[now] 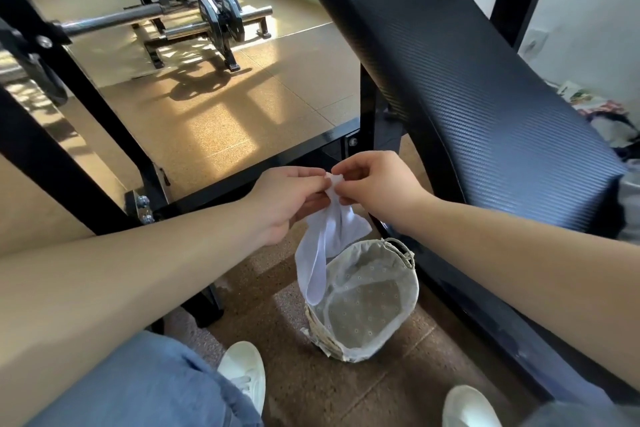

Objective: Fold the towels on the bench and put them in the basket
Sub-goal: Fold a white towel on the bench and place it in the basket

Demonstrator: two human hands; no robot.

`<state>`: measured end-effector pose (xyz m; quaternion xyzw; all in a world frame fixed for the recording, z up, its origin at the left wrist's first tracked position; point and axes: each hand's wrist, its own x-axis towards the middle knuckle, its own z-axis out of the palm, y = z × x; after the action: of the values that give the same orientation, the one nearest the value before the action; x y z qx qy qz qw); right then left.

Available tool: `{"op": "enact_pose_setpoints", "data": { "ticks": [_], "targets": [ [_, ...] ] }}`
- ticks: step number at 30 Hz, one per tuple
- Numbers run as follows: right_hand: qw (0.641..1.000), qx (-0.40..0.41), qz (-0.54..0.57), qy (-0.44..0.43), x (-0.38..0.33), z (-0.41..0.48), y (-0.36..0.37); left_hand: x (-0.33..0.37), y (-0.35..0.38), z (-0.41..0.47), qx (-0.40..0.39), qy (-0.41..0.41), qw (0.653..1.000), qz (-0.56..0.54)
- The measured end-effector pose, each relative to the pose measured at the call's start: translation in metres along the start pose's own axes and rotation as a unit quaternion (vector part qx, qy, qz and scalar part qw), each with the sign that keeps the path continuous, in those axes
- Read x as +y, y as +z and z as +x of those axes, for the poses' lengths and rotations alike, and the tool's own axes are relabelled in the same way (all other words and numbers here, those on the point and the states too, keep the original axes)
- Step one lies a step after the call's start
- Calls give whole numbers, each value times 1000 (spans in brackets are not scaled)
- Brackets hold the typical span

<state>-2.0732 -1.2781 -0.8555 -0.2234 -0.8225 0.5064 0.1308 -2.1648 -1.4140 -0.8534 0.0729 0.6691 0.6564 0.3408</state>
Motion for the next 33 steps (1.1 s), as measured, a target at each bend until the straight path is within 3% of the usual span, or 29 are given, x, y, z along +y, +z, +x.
{"op": "enact_pose_setpoints", "data": {
  "ticks": [8,16,22,26,33],
  "targets": [
    [996,49,70,11,2,-1,13,-2,-4,2,-6,11,1000,11],
    [994,34,-68,-82,6,-7,15,-4,-2,-1,0,29,1000,-3],
    [992,43,-92,-80,11,0,10,-3,-6,5,-2,69,991,115],
    [999,33,-37,-23,13,-1,2,-4,-26,14,14,93,954,283],
    [1000,12,-4,-15,11,-5,-6,-8,-39,15,-1,44,939,341]
  ]
}}
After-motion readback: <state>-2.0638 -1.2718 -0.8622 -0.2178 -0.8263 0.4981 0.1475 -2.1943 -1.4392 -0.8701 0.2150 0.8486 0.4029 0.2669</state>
